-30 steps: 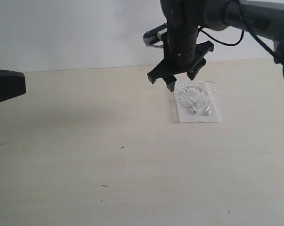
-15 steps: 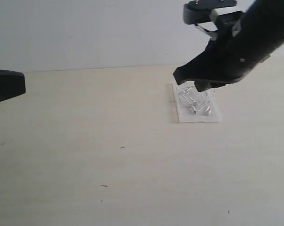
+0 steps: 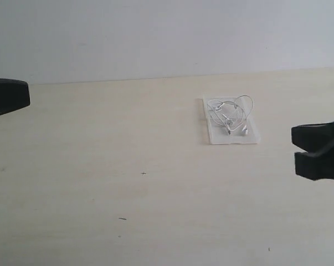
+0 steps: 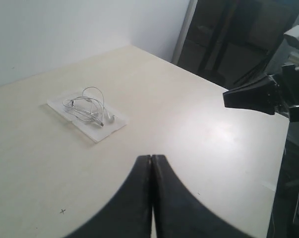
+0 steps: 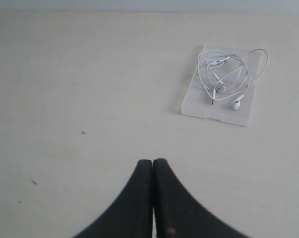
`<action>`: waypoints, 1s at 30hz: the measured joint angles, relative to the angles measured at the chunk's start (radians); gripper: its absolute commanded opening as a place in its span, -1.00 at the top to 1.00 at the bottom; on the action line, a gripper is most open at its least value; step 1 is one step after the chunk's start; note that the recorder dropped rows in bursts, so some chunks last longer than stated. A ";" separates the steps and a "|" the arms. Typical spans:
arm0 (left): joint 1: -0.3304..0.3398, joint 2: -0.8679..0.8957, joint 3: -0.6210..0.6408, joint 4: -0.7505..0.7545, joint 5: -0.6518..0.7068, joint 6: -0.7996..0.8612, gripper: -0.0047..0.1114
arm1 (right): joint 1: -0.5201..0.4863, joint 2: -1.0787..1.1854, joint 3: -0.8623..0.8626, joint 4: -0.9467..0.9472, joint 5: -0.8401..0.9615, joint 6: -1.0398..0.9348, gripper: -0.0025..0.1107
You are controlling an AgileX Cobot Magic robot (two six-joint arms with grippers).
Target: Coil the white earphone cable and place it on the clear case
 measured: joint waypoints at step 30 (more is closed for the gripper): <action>0.000 0.000 0.000 0.000 0.000 0.000 0.92 | 0.000 -0.124 0.102 0.126 0.096 0.083 0.96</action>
